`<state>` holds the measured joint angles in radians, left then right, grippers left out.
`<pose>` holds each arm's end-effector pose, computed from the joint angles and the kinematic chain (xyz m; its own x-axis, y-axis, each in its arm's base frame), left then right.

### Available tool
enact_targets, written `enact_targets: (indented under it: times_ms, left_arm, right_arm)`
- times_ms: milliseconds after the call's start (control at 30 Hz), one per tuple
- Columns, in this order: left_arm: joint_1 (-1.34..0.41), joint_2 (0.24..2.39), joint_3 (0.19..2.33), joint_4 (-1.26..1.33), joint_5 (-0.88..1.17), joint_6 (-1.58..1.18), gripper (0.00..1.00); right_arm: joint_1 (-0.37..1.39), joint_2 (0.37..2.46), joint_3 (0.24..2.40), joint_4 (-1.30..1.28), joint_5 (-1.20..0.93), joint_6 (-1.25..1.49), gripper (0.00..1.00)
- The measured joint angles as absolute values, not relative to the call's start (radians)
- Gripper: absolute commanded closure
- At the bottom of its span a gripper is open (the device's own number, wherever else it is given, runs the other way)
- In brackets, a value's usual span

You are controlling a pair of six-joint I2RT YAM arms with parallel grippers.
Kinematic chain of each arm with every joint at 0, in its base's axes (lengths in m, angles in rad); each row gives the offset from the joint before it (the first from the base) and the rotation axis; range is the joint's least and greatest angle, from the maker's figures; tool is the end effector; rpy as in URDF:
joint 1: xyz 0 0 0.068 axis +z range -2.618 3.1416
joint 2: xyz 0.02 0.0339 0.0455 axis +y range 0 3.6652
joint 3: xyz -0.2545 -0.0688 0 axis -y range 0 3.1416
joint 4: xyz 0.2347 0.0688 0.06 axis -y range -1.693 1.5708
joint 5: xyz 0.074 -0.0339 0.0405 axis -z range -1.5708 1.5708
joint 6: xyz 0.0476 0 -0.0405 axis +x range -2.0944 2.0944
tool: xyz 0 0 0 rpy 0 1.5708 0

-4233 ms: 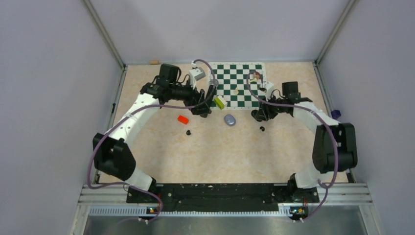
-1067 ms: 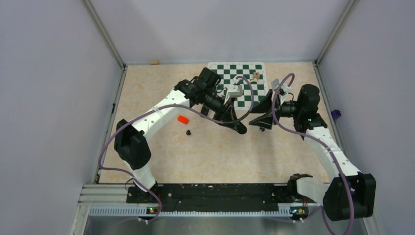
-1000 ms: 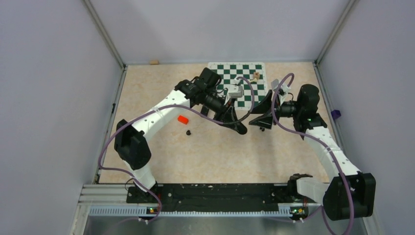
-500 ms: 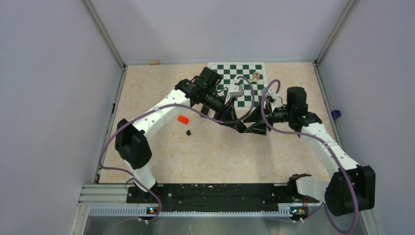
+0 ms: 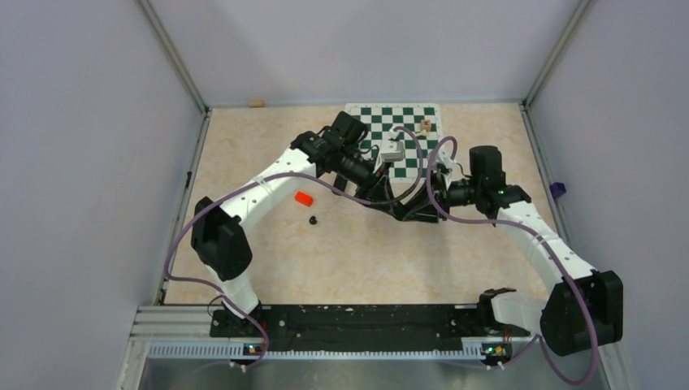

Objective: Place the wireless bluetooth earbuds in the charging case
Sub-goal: Adjust the charging case.

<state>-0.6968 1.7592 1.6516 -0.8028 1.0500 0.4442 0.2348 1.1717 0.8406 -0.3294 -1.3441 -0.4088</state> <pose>0.2552 -0.2674 0.3208 -0.2343 0.4749 -0.8483 0.9171 -0.1816 -0.3550 0.2124 0.0985 0.2765 -0.2292 -0.1467 -0.9623 -0.9719 -0.0204 0.2346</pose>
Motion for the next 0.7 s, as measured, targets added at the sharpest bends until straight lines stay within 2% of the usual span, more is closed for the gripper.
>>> enact_targets:
  times_ms: [133,233,400,700]
  left_arm:
    - [-0.697,1.759,1.652,-0.803,1.050,0.444,0.49]
    - [-0.697,1.759,1.652,-0.801,1.050,0.445,0.35]
    - [-0.696,1.759,1.652,-0.797,1.050,0.437,0.32]
    - [-0.696,1.759,1.651,-0.733,1.058,0.367,0.40]
  right_arm:
    - [0.235,1.173,0.844,-0.338,-1.346,-0.408,0.93]
    - [0.235,1.173,0.855,-0.343,-1.357,-0.408,0.96]
    - [0.230,1.171,0.865,-0.292,-1.369,-0.347,0.99]
    - [0.224,1.091,0.744,0.091,-1.299,-0.080,1.00]
